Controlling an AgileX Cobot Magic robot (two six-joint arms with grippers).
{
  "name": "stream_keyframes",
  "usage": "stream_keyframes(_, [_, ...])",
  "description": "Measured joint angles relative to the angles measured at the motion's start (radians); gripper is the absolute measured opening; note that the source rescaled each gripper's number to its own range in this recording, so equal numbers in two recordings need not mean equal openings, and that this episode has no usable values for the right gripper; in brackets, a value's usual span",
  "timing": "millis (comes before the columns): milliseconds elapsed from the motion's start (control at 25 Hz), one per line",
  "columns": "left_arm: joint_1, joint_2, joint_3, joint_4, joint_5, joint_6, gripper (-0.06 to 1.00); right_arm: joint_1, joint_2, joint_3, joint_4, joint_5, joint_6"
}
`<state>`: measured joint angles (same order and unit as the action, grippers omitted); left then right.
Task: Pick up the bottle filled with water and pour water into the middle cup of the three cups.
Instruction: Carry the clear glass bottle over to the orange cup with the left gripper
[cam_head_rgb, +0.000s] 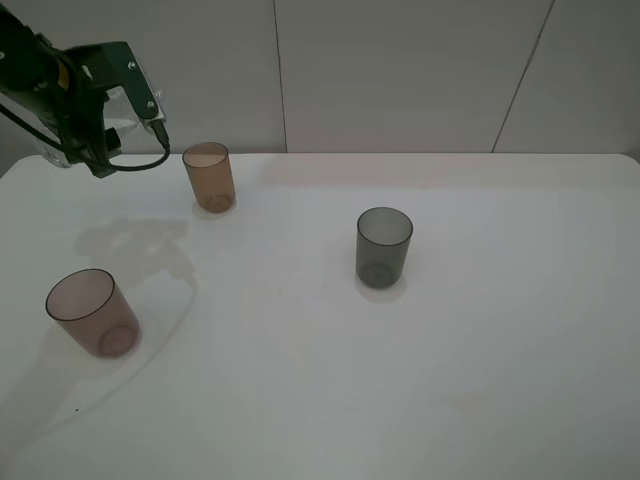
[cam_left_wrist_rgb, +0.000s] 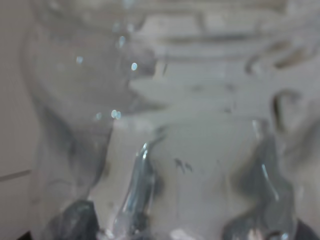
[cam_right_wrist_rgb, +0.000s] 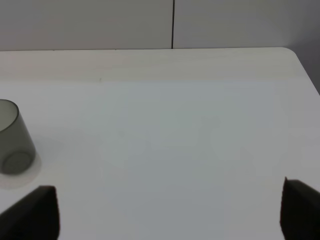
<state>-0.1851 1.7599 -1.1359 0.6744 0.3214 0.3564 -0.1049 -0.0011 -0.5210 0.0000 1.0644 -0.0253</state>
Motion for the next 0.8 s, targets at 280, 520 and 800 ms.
stream_keyframes(280, [0.014, 0.012, -0.001, 0.064, -0.069, 0.000, 0.01, 0.000, 0.000, 0.000, 0.000, 0.000, 0.000])
stream_keyframes(520, [0.015, 0.064, -0.023, 0.145, -0.052, 0.000, 0.01, 0.000, 0.000, 0.000, 0.000, 0.000, 0.000])
stream_keyframes(800, [0.014, 0.103, -0.069, 0.174, -0.045, 0.026, 0.01, 0.000, 0.000, 0.000, 0.000, 0.000, 0.000])
